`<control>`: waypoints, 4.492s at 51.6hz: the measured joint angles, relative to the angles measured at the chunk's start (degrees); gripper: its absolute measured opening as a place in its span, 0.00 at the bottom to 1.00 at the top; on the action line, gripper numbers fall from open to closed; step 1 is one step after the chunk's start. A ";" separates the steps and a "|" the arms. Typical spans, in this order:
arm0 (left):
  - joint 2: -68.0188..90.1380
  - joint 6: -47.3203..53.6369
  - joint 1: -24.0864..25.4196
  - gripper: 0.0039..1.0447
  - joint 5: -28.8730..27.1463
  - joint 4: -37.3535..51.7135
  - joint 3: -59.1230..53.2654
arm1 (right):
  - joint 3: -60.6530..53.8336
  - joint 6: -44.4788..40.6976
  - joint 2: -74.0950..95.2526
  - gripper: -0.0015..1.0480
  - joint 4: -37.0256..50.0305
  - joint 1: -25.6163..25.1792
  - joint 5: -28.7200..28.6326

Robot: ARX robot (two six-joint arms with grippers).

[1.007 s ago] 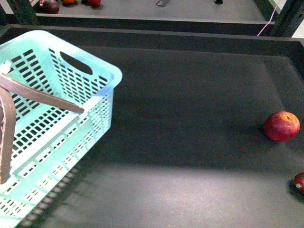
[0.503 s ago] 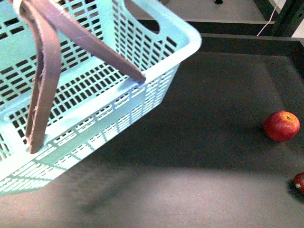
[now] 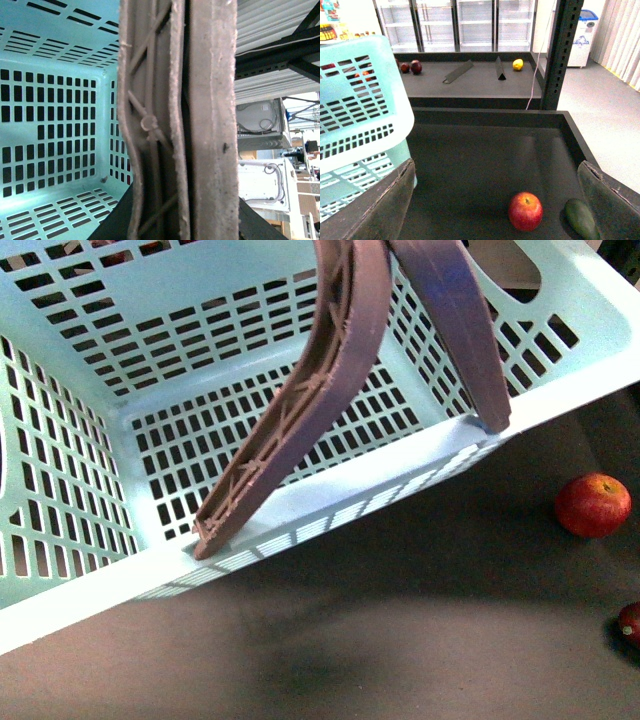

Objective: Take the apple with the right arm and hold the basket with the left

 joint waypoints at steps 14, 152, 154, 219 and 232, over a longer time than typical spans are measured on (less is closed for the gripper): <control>0.22 0.68 -0.68 0.21 -0.24 0.63 0.00 | 0.00 0.00 0.00 0.92 0.00 0.00 0.00; 0.22 1.29 -0.70 0.15 -0.39 0.83 0.02 | 46.60 -10.86 119.60 0.75 29.57 -12.74 -2.58; 0.22 1.27 -0.70 0.15 -0.39 0.83 0.02 | 44.46 -11.37 115.95 0.75 29.33 -12.98 -3.26; 0.22 1.29 -0.70 0.15 -0.42 0.83 0.04 | 38.03 6.54 77.55 0.78 20.26 24.28 5.51; 0.22 1.27 -0.70 0.15 -0.39 0.83 0.02 | 37.94 10.40 76.00 0.92 20.02 23.43 4.09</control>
